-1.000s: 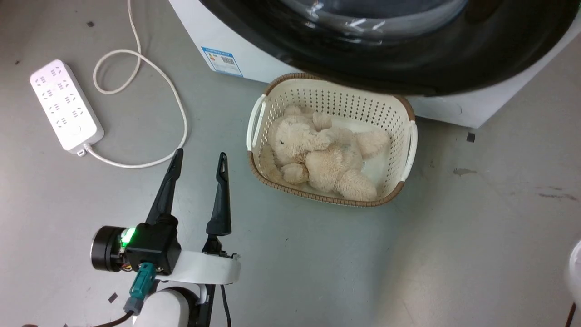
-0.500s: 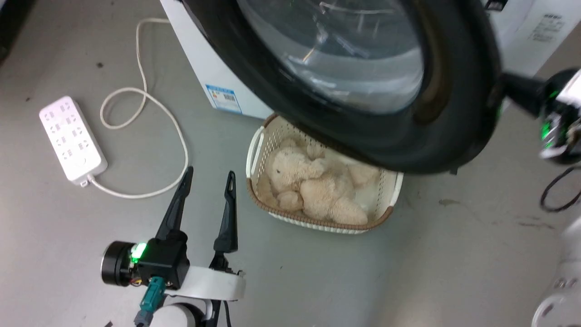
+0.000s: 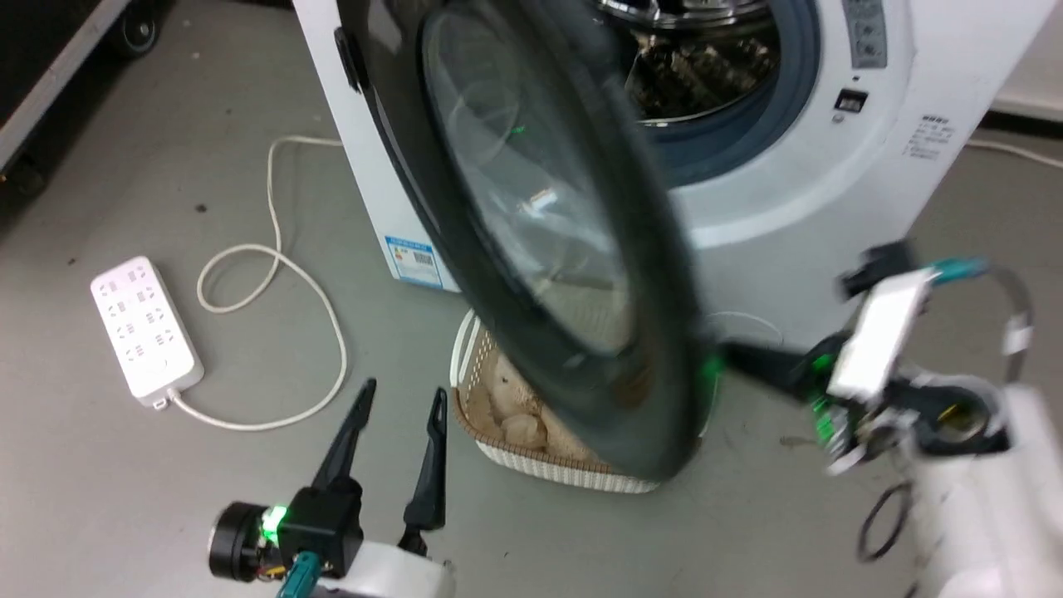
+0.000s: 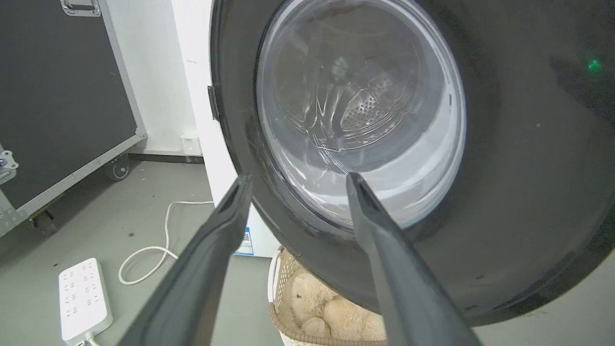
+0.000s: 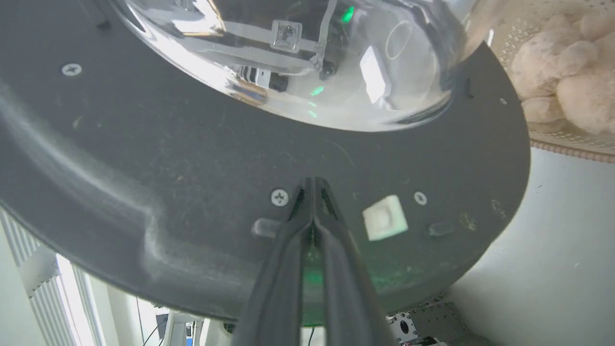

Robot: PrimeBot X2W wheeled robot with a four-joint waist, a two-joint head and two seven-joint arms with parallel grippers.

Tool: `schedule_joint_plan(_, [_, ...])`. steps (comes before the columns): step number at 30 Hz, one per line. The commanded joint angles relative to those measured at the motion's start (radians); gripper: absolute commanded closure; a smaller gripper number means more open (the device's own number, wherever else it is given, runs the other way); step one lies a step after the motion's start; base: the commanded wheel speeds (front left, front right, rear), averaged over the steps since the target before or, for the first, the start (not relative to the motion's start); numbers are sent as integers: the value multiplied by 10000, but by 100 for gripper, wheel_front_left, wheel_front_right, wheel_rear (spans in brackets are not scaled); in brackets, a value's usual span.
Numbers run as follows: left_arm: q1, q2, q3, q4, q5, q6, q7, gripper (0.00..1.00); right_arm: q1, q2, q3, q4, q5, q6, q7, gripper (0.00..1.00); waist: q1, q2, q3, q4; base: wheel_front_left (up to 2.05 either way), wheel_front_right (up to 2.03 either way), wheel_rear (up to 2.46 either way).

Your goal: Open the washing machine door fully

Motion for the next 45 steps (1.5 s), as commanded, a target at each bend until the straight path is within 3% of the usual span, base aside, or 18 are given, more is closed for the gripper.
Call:
schedule_joint_plan(1, [224, 13, -11, 113, -146, -159, -53, 0, 513, 75, 631, -275, 390, 10, -285, 100, 2, 0, -113, -18, 0, 0, 0])
schedule_joint_plan(2, [224, 13, -11, 113, -146, -159, -53, 0, 513, 75, 631, -275, 390, 10, -285, 100, 2, 0, -113, -18, 0, 0, 0])
schedule_joint_plan(3, [278, 12, 4, 196, -216, -263, -53, 0, 900, 75, 1325, -534, 801, 10, -645, 100, 2, 0, -174, -6, 0, 0, 0])
schedule_joint_plan(4, [278, 12, 4, 196, -216, -263, -53, 0, 900, 75, 1325, -534, 801, 10, -645, 100, 2, 0, -174, -6, 0, 0, 0])
schedule_joint_plan(9, [255, 11, 185, 214, -294, -406, -53, 0, 1467, 75, 3238, -1022, 1819, 10, -1998, 100, 2, 0, -136, 59, 0, 0, 0])
schedule_joint_plan(15, [164, 9, 195, 295, -460, -504, -53, 0, 1530, 75, 3597, -1036, 1934, 10, -2595, 100, 2, 0, -150, 89, 0, 0, 0])
schedule_joint_plan(16, [134, 9, 220, 322, -498, -498, -53, 0, 1549, 75, 3507, -1031, 1774, 10, -2774, 94, 2, 0, -167, 76, 0, 0, 0])
schedule_joint_plan(17, [110, 9, 244, 348, -532, -486, -53, 0, 1569, 71, 3396, -1051, 1601, 10, -2944, 13, 2, 0, -196, 48, 0, 0, 0])
schedule_joint_plan(18, [97, 9, 266, 375, -554, -470, -53, 0, 1597, 51, 3256, -1106, 1422, 10, -3140, 0, 2, 0, -238, 11, 0, 0, 0])
schedule_joint_plan(22, [78, 8, 354, 418, -606, -437, -53, 0, 1751, -477, 2796, -2088, 99, 10, -4357, 0, 2, 0, -408, -195, 0, 0, 0])
schedule_joint_plan(23, [102, 8, 486, 398, -667, -408, -53, 0, 2042, -1118, 2576, -3154, -1472, 10, -6012, 0, 2, 0, -552, -405, 0, 0, 0])
schedule_joint_plan(25, [103, 8, 569, 413, -676, -426, -53, 0, 2311, -1331, 2191, -3465, -2243, 10, -7176, 0, 2, 0, -659, -549, 0, 0, 0])
schedule_joint_plan(29, [86, 9, 744, 440, -661, -486, -53, 0, 2856, -2450, 2427, -4281, -4885, 10, -9288, 0, 2, 0, -830, -811, 0, 0, 0])
schedule_joint_plan(32, [175, 9, 873, 423, -638, -471, -53, 0, 3434, -2727, 2276, -4600, -6646, 10, -10718, 0, 2, 0, -956, -994, 0, 0, 0])
schedule_joint_plan(37, [337, 9, 1046, 389, -640, -497, -53, 0, 4702, -2090, 1433, -5078, -9279, 10, -12333, 0, 2, 0, -1012, -1190, 0, 0, 0])
schedule_joint_plan(45, [435, 16, 1031, 403, -477, -538, -53, 0, 6435, -201, 468, -5128, -11121, 10, -13045, 0, 2, 0, -874, -1313, 0, 0, 0])
